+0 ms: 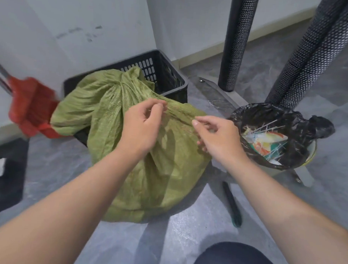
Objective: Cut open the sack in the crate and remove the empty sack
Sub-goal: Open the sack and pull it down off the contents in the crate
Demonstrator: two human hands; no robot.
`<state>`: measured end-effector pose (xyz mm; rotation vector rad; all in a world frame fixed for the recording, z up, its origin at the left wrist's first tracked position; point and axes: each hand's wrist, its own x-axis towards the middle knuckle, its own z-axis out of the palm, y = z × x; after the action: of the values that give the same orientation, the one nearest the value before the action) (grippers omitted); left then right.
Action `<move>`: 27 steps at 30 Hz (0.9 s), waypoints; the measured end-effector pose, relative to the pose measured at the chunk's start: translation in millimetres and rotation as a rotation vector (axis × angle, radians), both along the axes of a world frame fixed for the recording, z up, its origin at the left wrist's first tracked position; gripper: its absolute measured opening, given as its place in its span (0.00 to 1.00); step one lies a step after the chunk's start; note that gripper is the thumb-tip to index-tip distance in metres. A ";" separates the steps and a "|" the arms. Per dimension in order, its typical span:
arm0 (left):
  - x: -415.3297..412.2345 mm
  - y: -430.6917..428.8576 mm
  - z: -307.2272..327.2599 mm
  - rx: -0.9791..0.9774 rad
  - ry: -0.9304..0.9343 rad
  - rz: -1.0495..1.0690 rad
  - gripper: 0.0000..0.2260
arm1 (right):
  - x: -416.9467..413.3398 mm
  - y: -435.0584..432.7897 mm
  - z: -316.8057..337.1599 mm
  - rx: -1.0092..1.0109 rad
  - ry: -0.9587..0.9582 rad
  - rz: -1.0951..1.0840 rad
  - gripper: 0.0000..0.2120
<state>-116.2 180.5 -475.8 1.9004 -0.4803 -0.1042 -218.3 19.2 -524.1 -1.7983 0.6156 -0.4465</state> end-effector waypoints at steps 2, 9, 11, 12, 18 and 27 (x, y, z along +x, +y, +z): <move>18.2 19.7 14.5 0.123 -0.048 0.025 0.15 | 13.4 11.6 -1.0 -0.128 0.144 0.128 0.21; 58.7 95.1 31.1 0.412 -0.234 0.151 0.09 | 49.2 37.4 5.9 -0.333 0.726 0.293 0.46; 67.4 116.0 17.7 0.527 -0.187 0.161 0.21 | 56.6 42.7 1.1 -0.382 0.772 0.265 0.37; 71.4 124.5 8.9 0.585 -0.096 0.139 0.33 | 59.4 44.9 -1.3 -0.404 0.755 0.249 0.31; 82.3 146.2 -23.2 0.743 0.089 -0.016 0.28 | 66.0 64.0 2.3 -0.392 0.604 0.173 0.11; 85.2 151.5 29.7 0.502 0.246 0.266 0.02 | 84.7 100.3 80.0 -0.186 0.591 -0.048 0.10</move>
<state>-31.0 332.0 -446.1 2.3835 -0.0266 -0.3012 -133.6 119.5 -444.1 -2.1076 1.0507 0.0110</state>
